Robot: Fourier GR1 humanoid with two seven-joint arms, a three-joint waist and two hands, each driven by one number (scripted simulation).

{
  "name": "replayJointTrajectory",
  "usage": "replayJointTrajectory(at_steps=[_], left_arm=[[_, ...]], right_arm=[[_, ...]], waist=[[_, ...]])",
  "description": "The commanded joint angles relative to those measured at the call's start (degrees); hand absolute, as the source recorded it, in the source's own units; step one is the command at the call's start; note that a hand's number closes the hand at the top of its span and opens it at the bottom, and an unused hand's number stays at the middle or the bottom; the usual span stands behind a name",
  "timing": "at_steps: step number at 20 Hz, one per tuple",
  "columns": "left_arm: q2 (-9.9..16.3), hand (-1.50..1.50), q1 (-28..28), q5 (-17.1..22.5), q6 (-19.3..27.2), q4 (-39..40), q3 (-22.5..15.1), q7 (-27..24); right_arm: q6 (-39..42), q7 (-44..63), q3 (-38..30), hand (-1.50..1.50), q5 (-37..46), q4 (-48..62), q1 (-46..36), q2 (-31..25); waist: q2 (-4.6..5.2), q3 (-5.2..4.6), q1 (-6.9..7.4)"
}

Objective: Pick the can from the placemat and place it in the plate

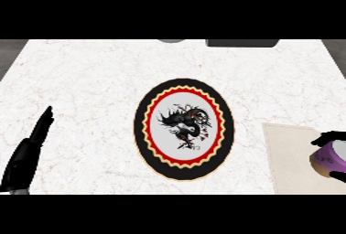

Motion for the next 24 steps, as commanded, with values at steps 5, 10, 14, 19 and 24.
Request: replayJointTrajectory(at_steps=[5,10,14,19,24], left_arm=[[-1.07,0.00,-1.30,-1.13,-0.56,-1.15,0.80,2.35],[-0.67,0.00,0.32,-0.53,-0.01,-1.96,1.22,2.80],[0.35,0.00,2.43,0.15,-1.23,-0.53,2.42,-0.33],[-1.06,0.00,2.08,-0.52,-0.59,-1.91,1.50,0.81],[-1.25,0.00,2.71,-0.87,-0.69,0.42,2.32,-3.18]], right_arm=[[-6.78,-1.94,0.40,1.50,4.17,2.09,1.75,3.40],[-22.87,20.26,-3.69,1.50,12.50,-4.04,4.61,2.94],[-28.45,31.40,-1.28,1.50,16.44,-15.53,9.18,9.95],[-36.10,39.36,-3.10,1.50,22.34,-29.50,13.36,11.92],[-40.63,40.28,-5.18,1.50,25.04,-41.62,18.30,14.16]], waist=[[0.28,0.46,-0.35],[-0.32,0.09,-2.75],[-0.30,0.14,-2.11],[-0.16,0.30,-1.67],[0.01,0.37,-1.09]])
